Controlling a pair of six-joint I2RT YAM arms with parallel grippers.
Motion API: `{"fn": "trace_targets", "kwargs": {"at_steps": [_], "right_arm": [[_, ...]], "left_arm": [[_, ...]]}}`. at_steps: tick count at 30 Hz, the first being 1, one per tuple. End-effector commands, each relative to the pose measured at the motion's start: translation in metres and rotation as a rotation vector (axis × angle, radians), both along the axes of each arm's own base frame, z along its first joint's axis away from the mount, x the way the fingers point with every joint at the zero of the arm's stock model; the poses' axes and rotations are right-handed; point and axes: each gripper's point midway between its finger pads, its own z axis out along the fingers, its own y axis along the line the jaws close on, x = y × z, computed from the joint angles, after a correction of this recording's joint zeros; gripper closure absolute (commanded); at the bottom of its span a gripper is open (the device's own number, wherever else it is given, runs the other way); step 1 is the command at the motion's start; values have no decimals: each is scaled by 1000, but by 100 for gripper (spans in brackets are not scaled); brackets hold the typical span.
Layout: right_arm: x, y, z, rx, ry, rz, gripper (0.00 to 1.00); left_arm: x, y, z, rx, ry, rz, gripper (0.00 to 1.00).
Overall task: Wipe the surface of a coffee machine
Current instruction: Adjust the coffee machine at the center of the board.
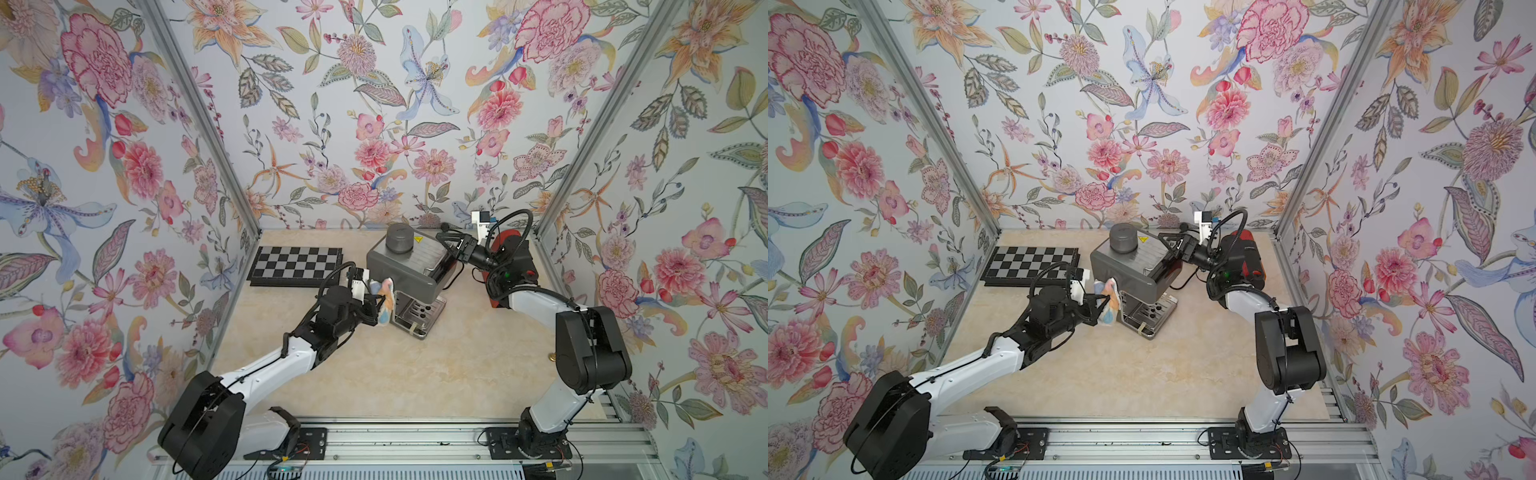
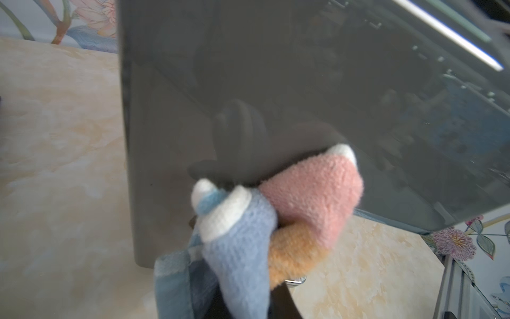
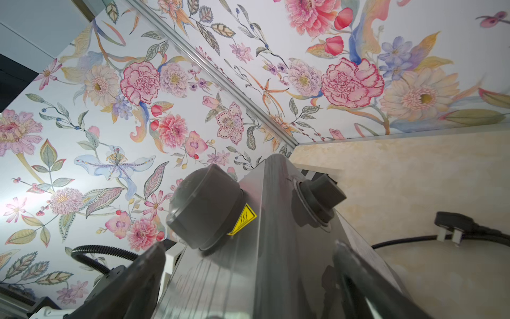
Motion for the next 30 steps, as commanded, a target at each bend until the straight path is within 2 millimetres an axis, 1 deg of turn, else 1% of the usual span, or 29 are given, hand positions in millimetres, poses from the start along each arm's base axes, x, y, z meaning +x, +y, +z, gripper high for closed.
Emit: {"fn": "trace_targets", "kwargs": {"at_steps": [1,6,10,14,18,25,28,30], "right_arm": [[-56,63,-22,-23,71,229,5],[-62,78,-26,-17,74,231,5],[-65,88,-29,-6,76,236,5],[-66,89,-30,5,83,225,6],[-70,88,-30,-2,81,218,6],[-75,98,-39,-14,103,237,5],[-74,100,-41,-3,105,239,5],[-73,100,-41,-3,105,235,5]], "left_arm": [[28,23,20,-11,-90,93,100],[42,42,21,-1,-93,119,100],[55,47,27,-9,-106,120,100],[70,45,35,-18,-122,107,100],[85,36,46,-33,-142,77,100],[111,22,67,-57,-178,45,100],[116,19,77,-68,-191,34,100],[116,18,77,-67,-188,34,100]]}}
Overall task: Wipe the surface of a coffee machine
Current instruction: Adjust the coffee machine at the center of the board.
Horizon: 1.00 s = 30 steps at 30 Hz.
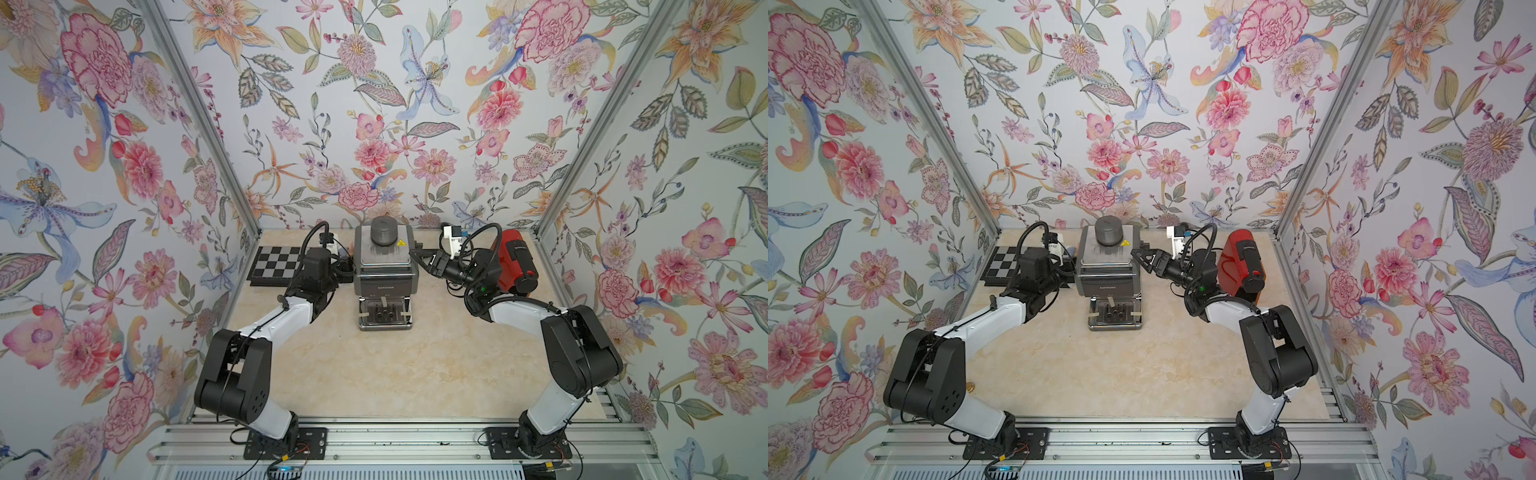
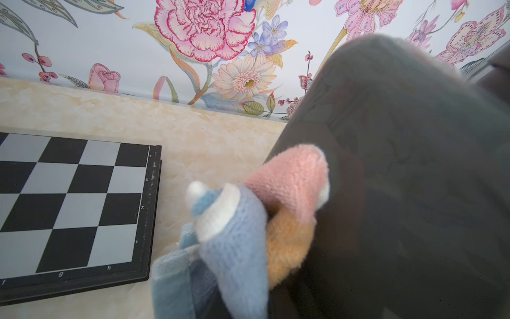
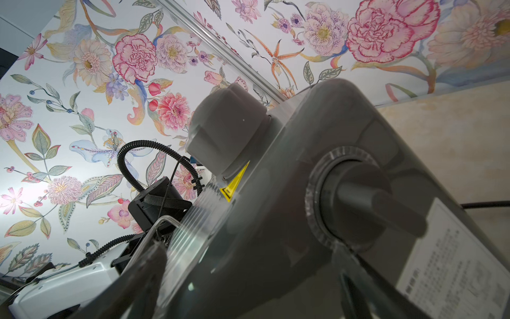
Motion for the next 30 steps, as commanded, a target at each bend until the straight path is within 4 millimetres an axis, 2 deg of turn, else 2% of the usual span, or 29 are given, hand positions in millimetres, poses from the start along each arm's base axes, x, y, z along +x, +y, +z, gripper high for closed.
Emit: {"fn": "trace_targets", "kwargs": {"at_steps": [1,7,14,17,23,30], "right_arm": [[-39,39,-15,-7,51,197,5],[-34,29,-20,-21,63,168,5],[-24,0,-37,-69,98,73,4],[-16,-16,-54,-122,126,17,4],[-8,-50,-101,-286,189,-115,3],[-5,-67,-131,-412,209,-170,3]], "left_arm": [[-7,-56,66,-109,-175,-224,100],[-21,-42,60,-104,-164,-187,100],[-39,-27,44,-102,-131,-147,100],[-47,-20,33,-116,-109,-129,100],[-70,-6,5,-129,-41,-99,100],[-96,-1,-9,-152,2,-106,100]]}}
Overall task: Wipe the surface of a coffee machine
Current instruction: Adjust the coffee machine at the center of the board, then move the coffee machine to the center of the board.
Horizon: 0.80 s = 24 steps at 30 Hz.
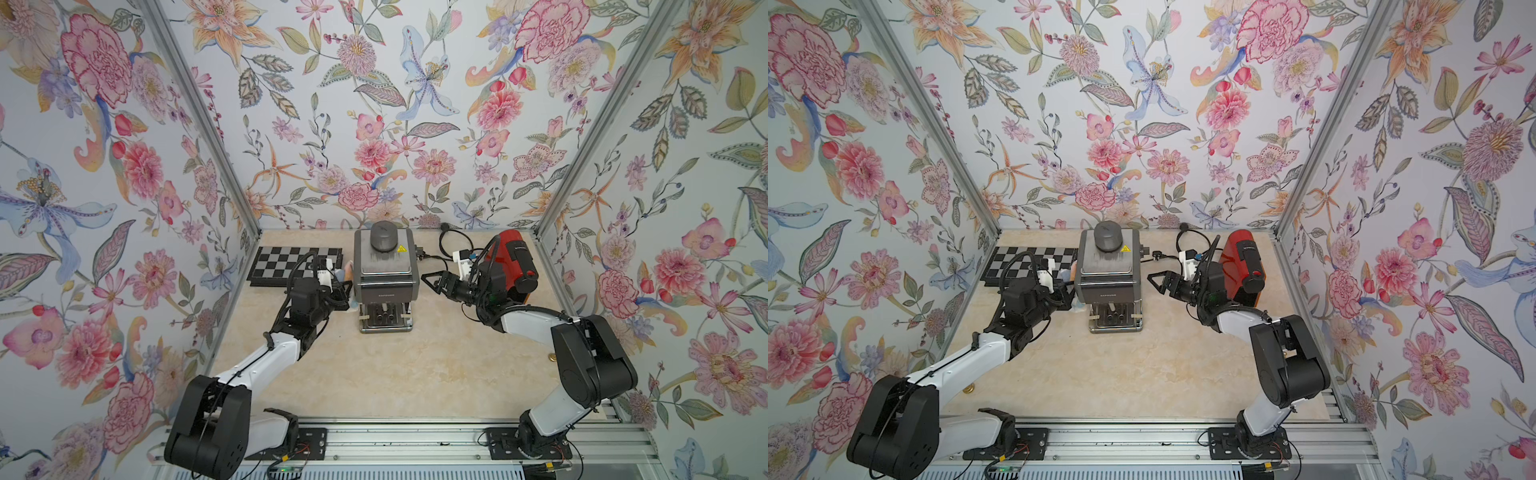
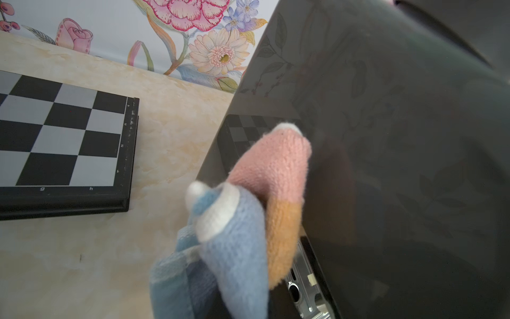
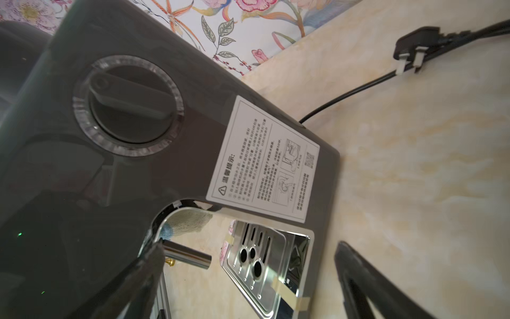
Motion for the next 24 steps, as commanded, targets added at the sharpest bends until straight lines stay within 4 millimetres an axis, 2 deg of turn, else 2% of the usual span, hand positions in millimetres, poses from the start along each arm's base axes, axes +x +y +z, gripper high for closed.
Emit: {"fn": "trace_targets", "kwargs": {"at_steps": [1,6,11,18,24], "right_arm": [[0,-6,-23,-100,5,-8,3],[-4,15,-34,-152,-2,38,3],[0,36,-44,-152,-1,62,3],[6,51,-55,-154,2,82,3],[19,63,-55,-139,-28,93,3]], "left_arm": [[-14,-6,5,-43,-5,-36,100],[-28,-7,-14,-44,37,-57,100],[-29,-13,-30,-58,71,-75,100],[-15,-27,-33,-89,69,-99,100],[6,-43,-30,-137,53,-113,100]]}}
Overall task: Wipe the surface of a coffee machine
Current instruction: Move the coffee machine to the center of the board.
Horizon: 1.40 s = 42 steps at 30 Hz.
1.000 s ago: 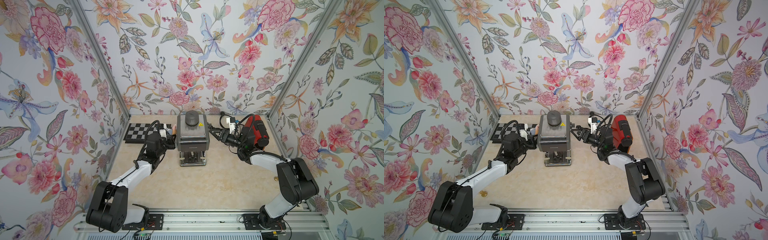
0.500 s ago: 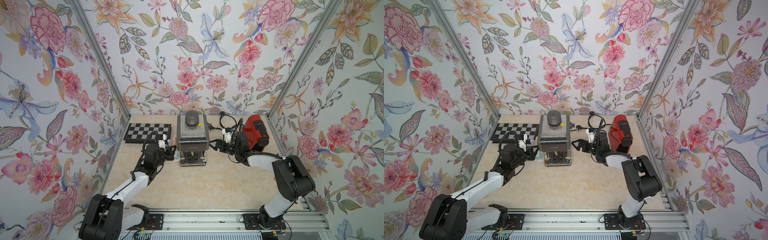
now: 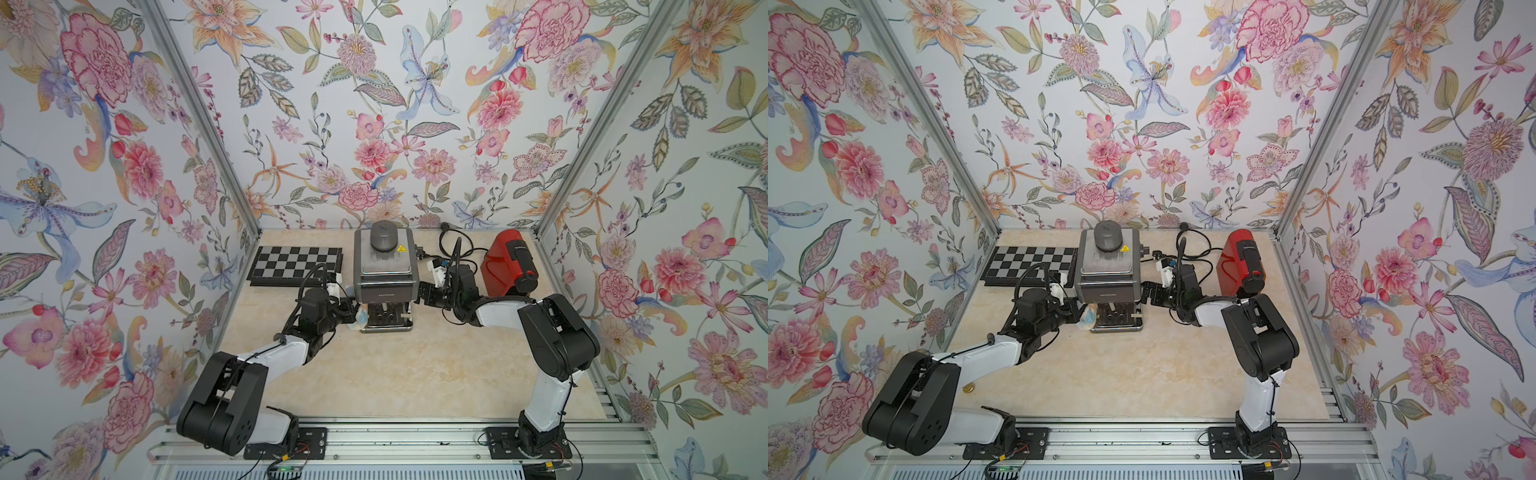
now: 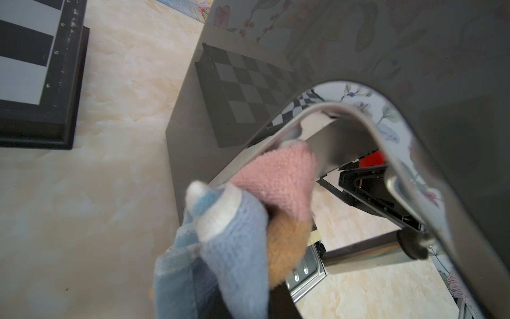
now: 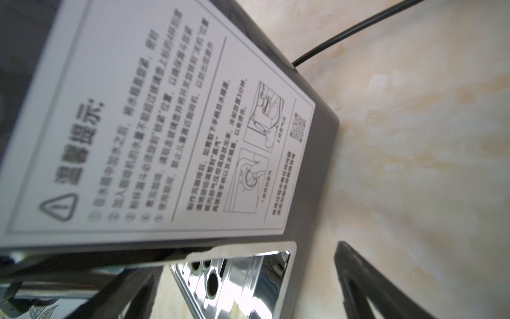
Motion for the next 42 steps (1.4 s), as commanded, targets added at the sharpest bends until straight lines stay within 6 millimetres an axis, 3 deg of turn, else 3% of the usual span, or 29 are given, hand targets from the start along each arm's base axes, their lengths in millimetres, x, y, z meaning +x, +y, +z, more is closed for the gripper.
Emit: {"fn": "trace_targets", "kwargs": {"at_steps": [1,8,9,17,27,34,42], "right_arm": [[13,11,9,22,-60,14,3],[32,31,5,70,-78,45,3],[36,34,6,83,-86,46,3],[74,52,8,120,-112,49,3],[115,61,12,123,-130,51,3],[111,61,4,110,-110,57,3],[86,27,9,23,-90,28,3]], "left_arm": [[21,-15,32,-75,-90,-15,100],[47,-25,45,-78,-122,-22,100],[52,-27,33,-70,-96,-22,100],[85,-26,39,-78,-111,-19,100],[97,-24,25,-92,-91,-18,100],[104,-14,22,-93,-85,4,100],[105,4,25,-96,-93,34,100]]}}
